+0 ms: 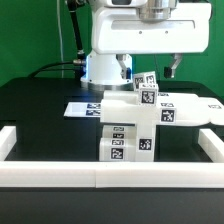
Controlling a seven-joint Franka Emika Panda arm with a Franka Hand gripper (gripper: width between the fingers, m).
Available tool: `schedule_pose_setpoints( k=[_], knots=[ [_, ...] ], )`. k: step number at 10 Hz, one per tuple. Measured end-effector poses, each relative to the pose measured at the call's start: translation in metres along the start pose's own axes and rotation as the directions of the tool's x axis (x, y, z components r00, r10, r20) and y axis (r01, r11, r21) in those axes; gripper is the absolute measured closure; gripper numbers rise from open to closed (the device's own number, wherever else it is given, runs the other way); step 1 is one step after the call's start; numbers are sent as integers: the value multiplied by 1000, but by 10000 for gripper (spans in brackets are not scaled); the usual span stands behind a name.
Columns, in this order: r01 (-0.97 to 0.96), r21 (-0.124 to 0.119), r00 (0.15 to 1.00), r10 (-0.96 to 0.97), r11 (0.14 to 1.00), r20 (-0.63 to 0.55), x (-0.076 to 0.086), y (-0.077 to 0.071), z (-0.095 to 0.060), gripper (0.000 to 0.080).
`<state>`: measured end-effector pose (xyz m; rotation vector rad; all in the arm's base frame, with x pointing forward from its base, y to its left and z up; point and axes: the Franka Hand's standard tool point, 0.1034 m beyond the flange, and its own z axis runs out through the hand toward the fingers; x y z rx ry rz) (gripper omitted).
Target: Assemble chair
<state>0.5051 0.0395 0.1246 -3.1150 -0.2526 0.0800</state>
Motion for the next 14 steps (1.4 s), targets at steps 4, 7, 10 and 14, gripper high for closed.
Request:
schedule_pose_setpoints(
  k=[4,7,10,14],
  knots=[
    [169,0,986,-169,986,0,0,1,0,151],
    [166,0,986,-166,986,0,0,1,0,514],
    [144,0,990,-144,990,0,0,1,0,514],
    [-71,1,997,71,997,0,0,1,0,514]
  ],
)
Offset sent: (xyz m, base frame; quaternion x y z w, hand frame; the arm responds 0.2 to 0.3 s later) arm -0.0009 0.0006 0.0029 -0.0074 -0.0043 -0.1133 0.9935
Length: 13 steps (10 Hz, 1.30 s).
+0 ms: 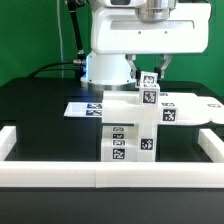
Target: Assemble chair
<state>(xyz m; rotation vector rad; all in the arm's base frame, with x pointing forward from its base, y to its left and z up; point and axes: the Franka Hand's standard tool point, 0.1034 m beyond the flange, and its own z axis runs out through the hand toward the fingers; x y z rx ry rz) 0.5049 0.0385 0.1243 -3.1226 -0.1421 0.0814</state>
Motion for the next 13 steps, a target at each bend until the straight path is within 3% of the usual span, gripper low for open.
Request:
schedule_pose_setpoints(
  k=[4,9,10,11,12,13],
  knots=[
    [-278,1,961,278,961,0,0,-1,0,512],
    [-561,2,828,561,828,1,0,-2,0,512],
    [-582,1,813,582,813,1,0,-2,0,413],
    [-573,1,820,573,820,1,0,-2,0,413],
    [-563,-1,827,563,827,0,0,-2,0,268],
    [-513,-6,858,513,858,-2,0,-4,0,187]
  ],
)
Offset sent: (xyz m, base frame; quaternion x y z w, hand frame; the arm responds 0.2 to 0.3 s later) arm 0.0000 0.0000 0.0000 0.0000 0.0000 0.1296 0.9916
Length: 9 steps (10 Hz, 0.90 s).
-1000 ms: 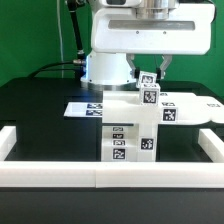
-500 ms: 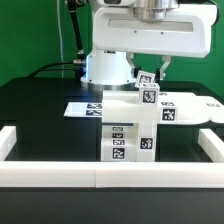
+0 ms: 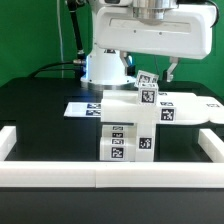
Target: Assemble chair
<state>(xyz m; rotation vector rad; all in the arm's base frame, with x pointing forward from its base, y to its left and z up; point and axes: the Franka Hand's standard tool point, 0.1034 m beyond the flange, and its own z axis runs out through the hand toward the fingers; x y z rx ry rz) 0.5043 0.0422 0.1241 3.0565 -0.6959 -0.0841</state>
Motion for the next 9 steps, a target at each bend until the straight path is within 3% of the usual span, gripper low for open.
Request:
schedule_pose_setpoints(
  k=[6,8,9],
  knots=[
    [392,-7,920,-392,920,-5,-1,-3,0,150],
    [554,-10,833,-554,833,-5,-1,-2,0,150],
    [651,-24,759,-651,759,-12,1,-2,0,150]
  ],
)
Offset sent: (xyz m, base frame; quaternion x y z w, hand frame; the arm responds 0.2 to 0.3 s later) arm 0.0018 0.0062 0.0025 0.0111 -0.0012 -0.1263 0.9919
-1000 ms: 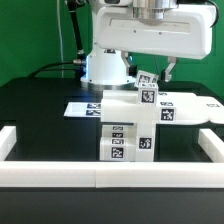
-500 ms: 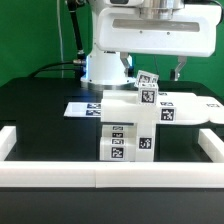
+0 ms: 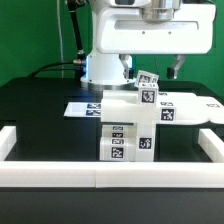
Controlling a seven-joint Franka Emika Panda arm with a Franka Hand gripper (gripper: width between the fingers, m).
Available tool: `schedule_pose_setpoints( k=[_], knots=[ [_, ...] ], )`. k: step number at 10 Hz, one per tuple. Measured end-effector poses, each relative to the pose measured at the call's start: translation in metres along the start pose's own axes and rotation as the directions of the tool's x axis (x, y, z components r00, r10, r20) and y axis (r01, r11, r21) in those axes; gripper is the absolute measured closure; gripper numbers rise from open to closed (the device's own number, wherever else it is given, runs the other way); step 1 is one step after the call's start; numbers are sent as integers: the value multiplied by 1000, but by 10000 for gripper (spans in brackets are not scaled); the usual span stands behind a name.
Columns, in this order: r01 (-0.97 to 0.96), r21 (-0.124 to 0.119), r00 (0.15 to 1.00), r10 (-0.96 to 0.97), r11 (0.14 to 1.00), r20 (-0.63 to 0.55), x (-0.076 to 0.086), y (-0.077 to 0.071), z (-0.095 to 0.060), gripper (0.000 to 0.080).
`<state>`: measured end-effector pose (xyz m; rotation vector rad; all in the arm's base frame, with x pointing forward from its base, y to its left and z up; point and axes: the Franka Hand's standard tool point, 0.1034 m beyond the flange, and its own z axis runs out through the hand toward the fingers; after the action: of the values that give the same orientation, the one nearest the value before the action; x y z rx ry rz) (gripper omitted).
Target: Assemble chair
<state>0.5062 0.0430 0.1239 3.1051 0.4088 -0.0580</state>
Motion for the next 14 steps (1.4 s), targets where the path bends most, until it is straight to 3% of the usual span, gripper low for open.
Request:
schedule_pose_setpoints(
  k=[6,11,12,13,14],
  knots=[
    [475,-23,880,-475,880,-8,2,8,0,150],
    [519,-27,855,-519,854,-9,0,7,2,150],
    [519,-27,855,-519,855,-9,0,7,2,281],
    [518,-27,855,-519,855,-9,0,7,2,281],
    [518,-27,855,-518,855,-9,0,7,2,421]
  ],
)
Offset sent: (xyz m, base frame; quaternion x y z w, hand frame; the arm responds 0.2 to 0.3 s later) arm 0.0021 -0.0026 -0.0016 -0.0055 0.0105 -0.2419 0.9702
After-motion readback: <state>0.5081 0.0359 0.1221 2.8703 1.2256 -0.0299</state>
